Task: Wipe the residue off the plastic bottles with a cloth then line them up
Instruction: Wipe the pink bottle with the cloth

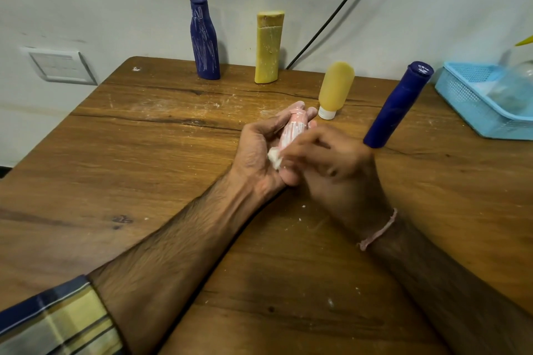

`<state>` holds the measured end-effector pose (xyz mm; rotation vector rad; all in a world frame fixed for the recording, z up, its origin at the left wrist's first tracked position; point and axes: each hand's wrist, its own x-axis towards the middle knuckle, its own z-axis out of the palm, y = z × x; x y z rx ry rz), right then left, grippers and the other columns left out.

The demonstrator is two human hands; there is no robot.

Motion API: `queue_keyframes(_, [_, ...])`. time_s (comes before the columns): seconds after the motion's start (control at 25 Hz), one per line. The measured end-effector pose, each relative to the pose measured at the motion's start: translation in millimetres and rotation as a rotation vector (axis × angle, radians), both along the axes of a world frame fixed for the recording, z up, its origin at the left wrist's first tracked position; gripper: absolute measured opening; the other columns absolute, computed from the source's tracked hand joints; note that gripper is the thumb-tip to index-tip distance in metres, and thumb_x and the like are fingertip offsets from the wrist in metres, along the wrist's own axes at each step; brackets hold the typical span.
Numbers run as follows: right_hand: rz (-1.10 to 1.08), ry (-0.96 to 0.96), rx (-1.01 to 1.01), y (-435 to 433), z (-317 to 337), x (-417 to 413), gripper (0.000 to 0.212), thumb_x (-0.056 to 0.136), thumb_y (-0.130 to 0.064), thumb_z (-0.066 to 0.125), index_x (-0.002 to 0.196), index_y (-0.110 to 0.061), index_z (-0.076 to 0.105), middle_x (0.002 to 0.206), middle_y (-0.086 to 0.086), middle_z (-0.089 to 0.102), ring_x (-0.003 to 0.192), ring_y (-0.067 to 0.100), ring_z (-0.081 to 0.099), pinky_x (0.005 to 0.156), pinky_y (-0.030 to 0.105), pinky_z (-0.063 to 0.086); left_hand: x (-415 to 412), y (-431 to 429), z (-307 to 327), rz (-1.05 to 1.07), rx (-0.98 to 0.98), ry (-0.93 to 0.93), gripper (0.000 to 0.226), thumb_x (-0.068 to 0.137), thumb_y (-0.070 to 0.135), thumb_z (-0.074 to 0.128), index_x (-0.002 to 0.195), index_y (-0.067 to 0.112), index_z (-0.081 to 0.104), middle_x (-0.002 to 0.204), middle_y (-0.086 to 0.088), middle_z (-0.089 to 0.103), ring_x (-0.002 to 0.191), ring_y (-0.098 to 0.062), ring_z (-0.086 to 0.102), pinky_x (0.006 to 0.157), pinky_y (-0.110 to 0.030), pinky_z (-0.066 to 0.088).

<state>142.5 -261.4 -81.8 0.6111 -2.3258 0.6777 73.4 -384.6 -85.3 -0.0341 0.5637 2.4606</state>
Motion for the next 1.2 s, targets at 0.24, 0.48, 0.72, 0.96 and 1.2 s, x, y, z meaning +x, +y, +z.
queue_keyframes(0.24, [0.050, -0.013, 0.019, 2.1, -0.4, 3.6, 0.012, 0.083, -0.006, 0.079, 0.094, -0.005, 0.077, 0.096, 0.010, 0.069, 0.088, 0.017, 0.066, 0.075, 0.026, 0.056, 0.2, -1.3, 1.2, 0.014, -0.014, 0.012, 0.034, 0.098, 0.005, 0.047, 0.129, -0.002, 0.060, 0.124, -0.023, 0.064, 0.090, -0.029, 0.064, 0.081, -0.037, 0.056])
queue_keyframes(0.48, [-0.338, 0.099, -0.266, 8.1, 0.1, -16.3, 0.016, 0.087, -0.016, 0.077, 0.100, -0.006, 0.074, 0.099, 0.008, 0.069, 0.087, 0.009, 0.063, 0.078, 0.014, 0.055, 2.3, 0.1, 2.3, 0.006, -0.021, 0.035, 0.035, 0.098, 0.001, 0.044, 0.129, -0.002, 0.061, 0.116, -0.024, 0.069, 0.096, -0.031, 0.071, 0.079, -0.040, 0.061])
queue_keyframes(0.72, [0.042, 0.032, -0.024, 6.8, 6.1, -5.9, 0.015, 0.085, -0.009, 0.077, 0.099, -0.005, 0.077, 0.095, 0.011, 0.068, 0.089, 0.010, 0.060, 0.080, 0.015, 0.052, 5.7, 0.9, 8.0, 0.030, -0.048, 0.018, 0.033, 0.097, -0.002, 0.043, 0.121, -0.003, 0.064, 0.128, -0.024, 0.067, 0.109, -0.031, 0.068, 0.088, -0.036, 0.060])
queue_keyframes(0.96, [-0.172, 0.089, -0.116, 11.3, 6.4, -8.9, 0.014, 0.085, -0.008, 0.077, 0.099, -0.005, 0.075, 0.103, 0.011, 0.068, 0.097, 0.014, 0.063, 0.084, 0.026, 0.058, 13.0, 3.2, 10.5, 0.043, -0.092, 0.093, 0.035, 0.095, -0.006, 0.041, 0.121, -0.006, 0.063, 0.122, -0.024, 0.067, 0.115, -0.031, 0.063, 0.104, -0.041, 0.050])
queue_keyframes(1.2, [-0.210, 0.117, -0.110, 7.5, 7.2, -9.0, 0.015, 0.086, -0.010, 0.077, 0.101, -0.004, 0.075, 0.101, 0.012, 0.068, 0.093, 0.016, 0.065, 0.083, 0.022, 0.057, 11.3, 2.9, 11.0, 0.064, -0.066, 0.100, 0.034, 0.095, -0.007, 0.039, 0.118, -0.007, 0.064, 0.119, -0.026, 0.068, 0.109, -0.030, 0.068, 0.089, -0.037, 0.061])
